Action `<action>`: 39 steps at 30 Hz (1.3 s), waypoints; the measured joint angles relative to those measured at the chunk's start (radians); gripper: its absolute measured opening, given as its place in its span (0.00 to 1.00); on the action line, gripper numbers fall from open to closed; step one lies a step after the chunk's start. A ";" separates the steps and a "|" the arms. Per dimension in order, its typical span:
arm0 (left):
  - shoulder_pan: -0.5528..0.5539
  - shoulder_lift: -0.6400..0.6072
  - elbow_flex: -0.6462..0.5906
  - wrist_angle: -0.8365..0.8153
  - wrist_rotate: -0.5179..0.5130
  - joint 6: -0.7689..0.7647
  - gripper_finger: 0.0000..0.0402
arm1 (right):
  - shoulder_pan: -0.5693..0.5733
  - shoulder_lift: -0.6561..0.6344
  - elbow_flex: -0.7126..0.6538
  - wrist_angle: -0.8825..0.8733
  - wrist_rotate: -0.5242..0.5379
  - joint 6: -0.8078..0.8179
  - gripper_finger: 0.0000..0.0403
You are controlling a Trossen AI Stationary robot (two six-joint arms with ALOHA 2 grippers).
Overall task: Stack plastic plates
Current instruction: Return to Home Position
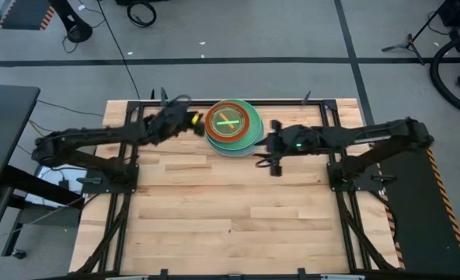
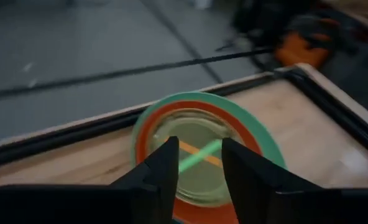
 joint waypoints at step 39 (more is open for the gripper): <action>-0.451 -1.116 -0.825 0.333 0.545 0.572 0.01 | -0.002 -1.200 -0.978 0.324 -0.109 0.281 0.03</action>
